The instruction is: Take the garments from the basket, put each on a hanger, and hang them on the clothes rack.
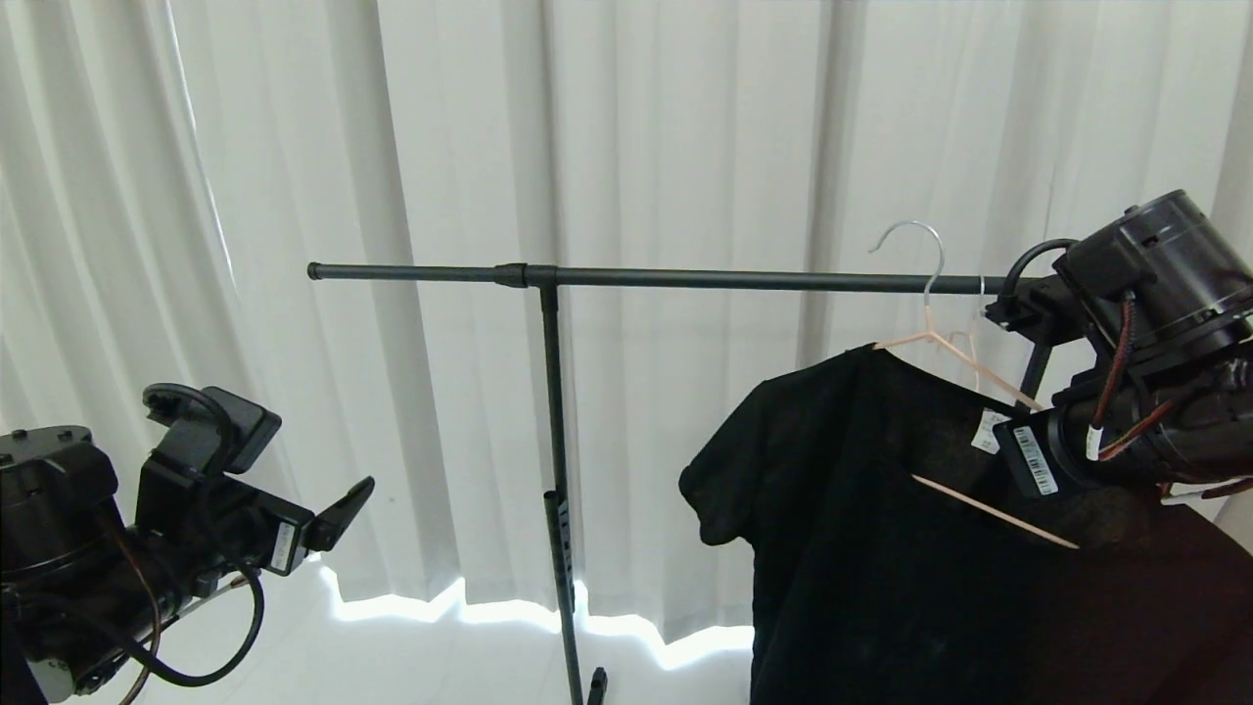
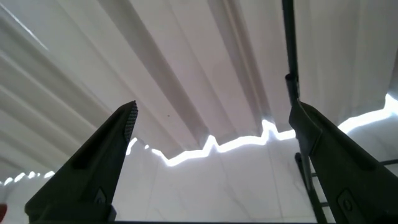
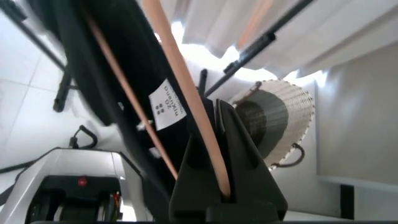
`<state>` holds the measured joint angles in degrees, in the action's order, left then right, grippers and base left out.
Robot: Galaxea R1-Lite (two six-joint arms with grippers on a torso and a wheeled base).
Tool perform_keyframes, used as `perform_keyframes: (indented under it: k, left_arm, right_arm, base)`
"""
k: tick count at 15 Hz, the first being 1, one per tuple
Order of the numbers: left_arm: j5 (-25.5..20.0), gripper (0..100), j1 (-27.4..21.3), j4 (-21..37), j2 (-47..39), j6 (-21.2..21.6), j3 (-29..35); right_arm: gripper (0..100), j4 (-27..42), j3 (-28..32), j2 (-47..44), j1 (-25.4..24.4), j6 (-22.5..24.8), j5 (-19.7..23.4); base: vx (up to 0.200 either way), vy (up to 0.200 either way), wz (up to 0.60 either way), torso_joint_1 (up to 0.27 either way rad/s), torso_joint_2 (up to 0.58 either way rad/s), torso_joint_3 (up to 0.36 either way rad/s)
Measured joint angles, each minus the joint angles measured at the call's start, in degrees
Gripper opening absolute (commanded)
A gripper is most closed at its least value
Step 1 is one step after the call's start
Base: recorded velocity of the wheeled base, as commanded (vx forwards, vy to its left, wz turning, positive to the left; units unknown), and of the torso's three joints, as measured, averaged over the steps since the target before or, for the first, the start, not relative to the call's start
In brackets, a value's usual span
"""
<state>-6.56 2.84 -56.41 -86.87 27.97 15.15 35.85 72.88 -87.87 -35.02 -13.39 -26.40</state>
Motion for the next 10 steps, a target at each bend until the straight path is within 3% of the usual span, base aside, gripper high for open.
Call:
perform_keyframes:
  k: [1,5,10]
  left_arm:
    - [0.0,100,-0.1,0.0,0.0,0.0,0.0]
    - [0.1,100,-1.8,-0.1,0.2,0.1,-0.1]
    - [0.1,100,-4.8,0.0,1.0,0.1,-0.6]
  right_arm:
    - [0,-0.7,0.0,0.0,-0.1,-0.1,-0.3]
    - [0,-6.9,-0.3,-1.5,-0.1,-0.6,-4.2]
    - [0,-7.7,-0.3,-3.3,-0.1,-0.7,-4.9]
  base:
    - [0.000,0.000,0.00,0.000,0.00,0.000]
    - [0.200,0.000,0.00,-0.005,0.00,0.004]
    - [0.200,0.000,0.00,0.008,0.01,0.002]
